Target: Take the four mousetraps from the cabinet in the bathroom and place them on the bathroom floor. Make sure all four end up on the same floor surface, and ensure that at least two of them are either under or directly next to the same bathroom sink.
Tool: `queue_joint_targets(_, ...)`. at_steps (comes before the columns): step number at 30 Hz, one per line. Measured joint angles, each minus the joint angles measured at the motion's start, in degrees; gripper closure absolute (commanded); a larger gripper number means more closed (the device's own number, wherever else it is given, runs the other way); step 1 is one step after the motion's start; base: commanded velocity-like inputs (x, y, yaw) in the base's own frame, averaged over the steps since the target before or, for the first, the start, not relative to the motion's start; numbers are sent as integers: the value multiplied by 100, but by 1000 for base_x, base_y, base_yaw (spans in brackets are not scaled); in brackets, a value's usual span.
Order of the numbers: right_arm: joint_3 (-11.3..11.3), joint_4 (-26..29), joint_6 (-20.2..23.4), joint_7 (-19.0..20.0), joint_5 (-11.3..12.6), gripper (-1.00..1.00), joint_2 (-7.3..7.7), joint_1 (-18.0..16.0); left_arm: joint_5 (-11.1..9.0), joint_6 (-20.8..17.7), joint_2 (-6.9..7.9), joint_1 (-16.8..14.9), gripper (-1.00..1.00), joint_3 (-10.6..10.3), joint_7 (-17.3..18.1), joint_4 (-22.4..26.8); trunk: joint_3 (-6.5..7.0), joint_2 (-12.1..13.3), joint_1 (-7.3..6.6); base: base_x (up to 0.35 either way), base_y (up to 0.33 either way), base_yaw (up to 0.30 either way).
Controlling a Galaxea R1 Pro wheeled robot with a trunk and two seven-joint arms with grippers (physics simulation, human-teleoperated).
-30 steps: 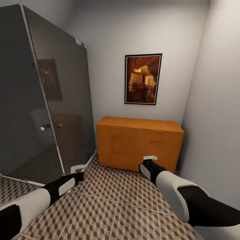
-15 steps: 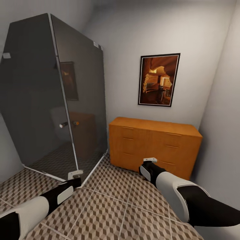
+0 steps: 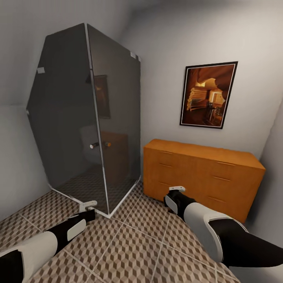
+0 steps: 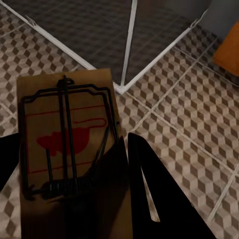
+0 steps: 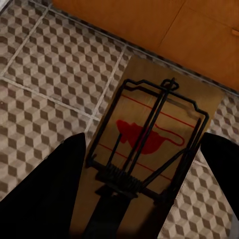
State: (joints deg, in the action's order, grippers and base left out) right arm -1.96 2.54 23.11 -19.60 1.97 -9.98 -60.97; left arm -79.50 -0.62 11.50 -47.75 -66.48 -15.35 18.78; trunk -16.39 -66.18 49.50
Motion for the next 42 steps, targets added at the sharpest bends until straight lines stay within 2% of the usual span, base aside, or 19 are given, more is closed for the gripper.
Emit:
queue_joint_targets(6,1,-8,13,24,10,100,0,0,-7,-4,-6,0,100,15,-13,6,27,0,0,0,0,256)
queue_joint_targets(17,12,-11,37,29,52,100,0,0,-7,-4,-10,0,100,8,-12,25,38,0,0,0,0,91)
queue_joint_targets(26,15,-14,49,41,55,100,0,0,-8,-4,-6,0,100,15,-20,27,38,0,0,0,0,283)
queue_joint_targets(30,15,-183,19,43,41,100,0,1,-8,-4,-6,0,100,20,-19,34,38,0,0,0,0,300)
queue_joint_targets(36,15,-253,16,49,40,100,1,3,-8,-4,-2,0,100,163,-14,35,38,0,0,0,0,300)
queue_joint_targets(42,15,-261,15,44,46,100,1,3,-8,-4,-10,0,100,181,-9,43,38,1,0,0,0,300)
